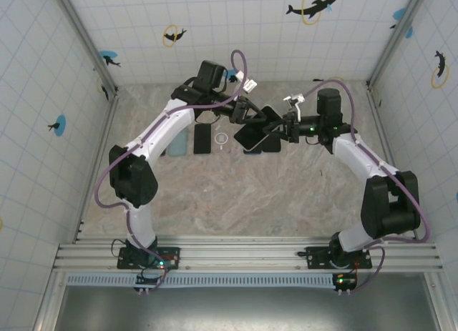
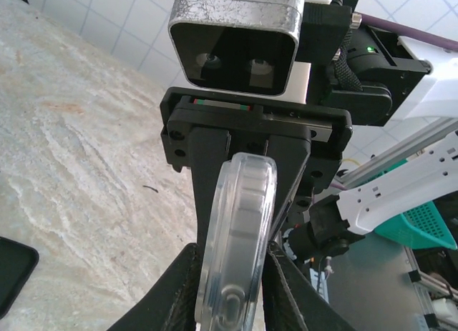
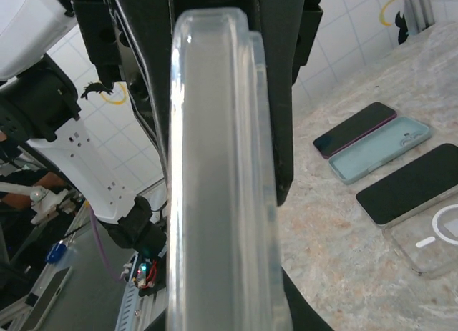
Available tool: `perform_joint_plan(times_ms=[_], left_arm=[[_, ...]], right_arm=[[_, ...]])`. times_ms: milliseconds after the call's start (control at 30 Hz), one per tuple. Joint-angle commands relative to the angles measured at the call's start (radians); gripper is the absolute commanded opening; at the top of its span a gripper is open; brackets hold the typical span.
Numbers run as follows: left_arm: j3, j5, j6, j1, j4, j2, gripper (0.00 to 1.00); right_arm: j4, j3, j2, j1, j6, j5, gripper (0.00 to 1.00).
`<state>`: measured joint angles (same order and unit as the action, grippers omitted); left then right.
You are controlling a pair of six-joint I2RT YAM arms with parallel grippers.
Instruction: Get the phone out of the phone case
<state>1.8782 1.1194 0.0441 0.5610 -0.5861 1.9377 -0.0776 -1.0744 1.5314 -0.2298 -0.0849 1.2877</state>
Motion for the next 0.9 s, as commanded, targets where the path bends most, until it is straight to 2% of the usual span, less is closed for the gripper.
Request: perform_joint_plan(times_ms=[0,133,233,267,333,400,433,567,733,867], left_arm=[[-0.011,0.053,-0.003,0.007,0.017,0.015,0.24],[-0.013,0.045,-0.007,0.016,0.02,0.016,0.15],[-0.022,0.045,-0.022,0.017,0.039,0.005,0.02],[-0.032,0.046,-0.029,0.017,0.058,-0.002,0.02],[-0.069,0.053,-0.068,0.017,0.127,-0.022,0.0],[-0.102,0.058,-0.114,0.016,0.196,-0.039,0.0],[-0.113,0.061,-0.138,0.016,0.229,-0.046,0.0],[-0.183,0.046,-0.294,0.0,0.45,-0.089,0.0],[-0.344,-0.102,-0.562,-0.005,0.845,-0.163,0.0],[-0.439,-0.286,-0.739,-0.003,1.041,-0.196,0.0]], right_arm=[[-0.021,-0.064,0.017,-0.011,0.019,0.044,0.07],[-0.021,-0.067,0.023,-0.012,0.018,0.043,0.07],[-0.021,-0.057,0.021,-0.008,0.021,0.04,0.14],[-0.021,-0.054,0.018,-0.006,0.022,0.039,0.15],[-0.021,-0.048,0.014,-0.002,0.022,0.03,0.26],[-0.024,-0.042,0.008,0.001,0.023,0.025,0.42],[-0.027,-0.034,0.002,0.004,0.021,0.021,0.47],[-0.084,0.037,-0.042,0.038,-0.009,-0.002,0.55],[-0.232,0.195,-0.147,0.094,-0.159,-0.125,0.62],[-0.564,0.422,-0.274,0.109,-0.478,-0.344,0.64]])
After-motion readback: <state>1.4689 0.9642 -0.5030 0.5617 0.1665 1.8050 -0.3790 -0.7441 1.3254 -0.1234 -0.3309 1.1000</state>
